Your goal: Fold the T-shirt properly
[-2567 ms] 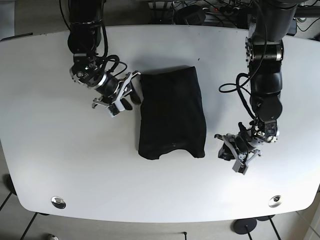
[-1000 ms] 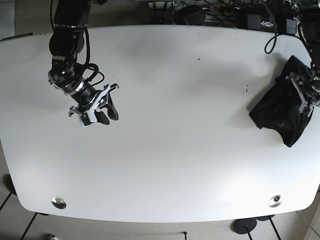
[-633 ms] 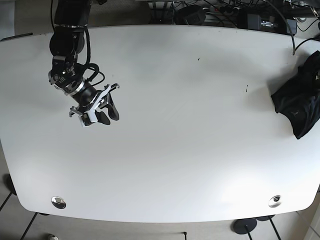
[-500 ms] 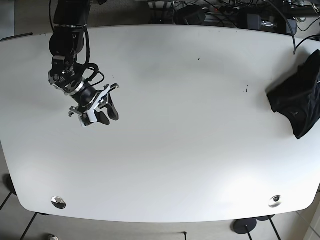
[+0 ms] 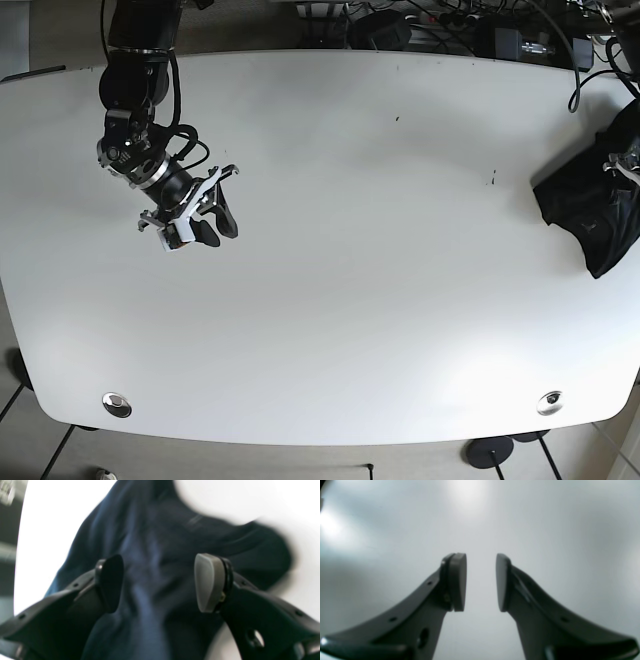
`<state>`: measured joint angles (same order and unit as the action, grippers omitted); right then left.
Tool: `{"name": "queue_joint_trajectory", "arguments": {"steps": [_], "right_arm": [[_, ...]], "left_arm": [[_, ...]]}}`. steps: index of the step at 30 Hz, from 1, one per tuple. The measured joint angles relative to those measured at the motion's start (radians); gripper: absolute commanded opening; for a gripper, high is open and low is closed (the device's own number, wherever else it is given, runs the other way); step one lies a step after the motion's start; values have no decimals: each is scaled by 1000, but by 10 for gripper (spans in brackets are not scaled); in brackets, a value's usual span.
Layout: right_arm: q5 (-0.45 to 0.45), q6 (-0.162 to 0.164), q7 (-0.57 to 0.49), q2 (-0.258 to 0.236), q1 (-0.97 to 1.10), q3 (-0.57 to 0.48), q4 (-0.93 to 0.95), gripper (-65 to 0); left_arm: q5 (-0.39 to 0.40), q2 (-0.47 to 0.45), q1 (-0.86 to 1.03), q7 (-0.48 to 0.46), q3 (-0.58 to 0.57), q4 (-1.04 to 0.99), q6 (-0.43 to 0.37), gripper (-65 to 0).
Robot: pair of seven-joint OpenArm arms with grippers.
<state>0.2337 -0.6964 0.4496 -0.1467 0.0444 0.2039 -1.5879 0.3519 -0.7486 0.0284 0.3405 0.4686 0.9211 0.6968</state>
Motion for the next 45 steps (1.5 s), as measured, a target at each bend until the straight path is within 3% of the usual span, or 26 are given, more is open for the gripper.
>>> {"name": "queue_joint_trajectory", "arguments": {"steps": [1, 8, 13, 19, 23, 28, 32, 34, 37, 39, 41, 45], "right_arm": [[0, 0, 0, 0, 0, 0, 0, -463], [3, 0, 0, 0, 0, 0, 0, -463], [3, 0, 0, 2, -1, 0, 0, -463], [3, 0, 0, 0, 0, 0, 0, -463], [3, 0, 0, 0, 0, 0, 0, -463], [3, 0, 0, 0, 0, 0, -1, -463], [0, 0, 2, 0, 2, 0, -38, -463], [0, 0, -4, 0, -3, 1, -66, -463], [-5, 0, -12, 0, -15, 1, -66, -463], [-19, -3, -93, -9, -26, 16, -57, -463], [-107, 2, -173, -20, -34, 41, -15, -463], [-162, 0, -304, -18, -28, 111, 106, -463]], "left_arm": [[-59, 4, -29, -1, 0, -26, 0, -240], [-244, 61, -108, -48, 4, -159, 9, -240], [-243, 61, -136, -98, 26, -242, -2, -240], [-257, 69, -56, -76, 274, -254, -86, -240], [-285, 47, -39, -81, 344, -263, -101, -240], [-298, 72, -26, -62, 385, -90, -100, -240], [-261, 163, -18, -42, 378, 166, 1, -240], [-270, 245, 15, 7, 330, 347, -2, -240], [-267, 375, 5, -6, 228, 520, -13, -240], [-265, 465, 9, -14, 158, 591, -93, -240], [-323, 523, 13, -28, 73, 606, -199, -240], [-436, 660, 43, -275, -23, 569, -327, -240]]}}
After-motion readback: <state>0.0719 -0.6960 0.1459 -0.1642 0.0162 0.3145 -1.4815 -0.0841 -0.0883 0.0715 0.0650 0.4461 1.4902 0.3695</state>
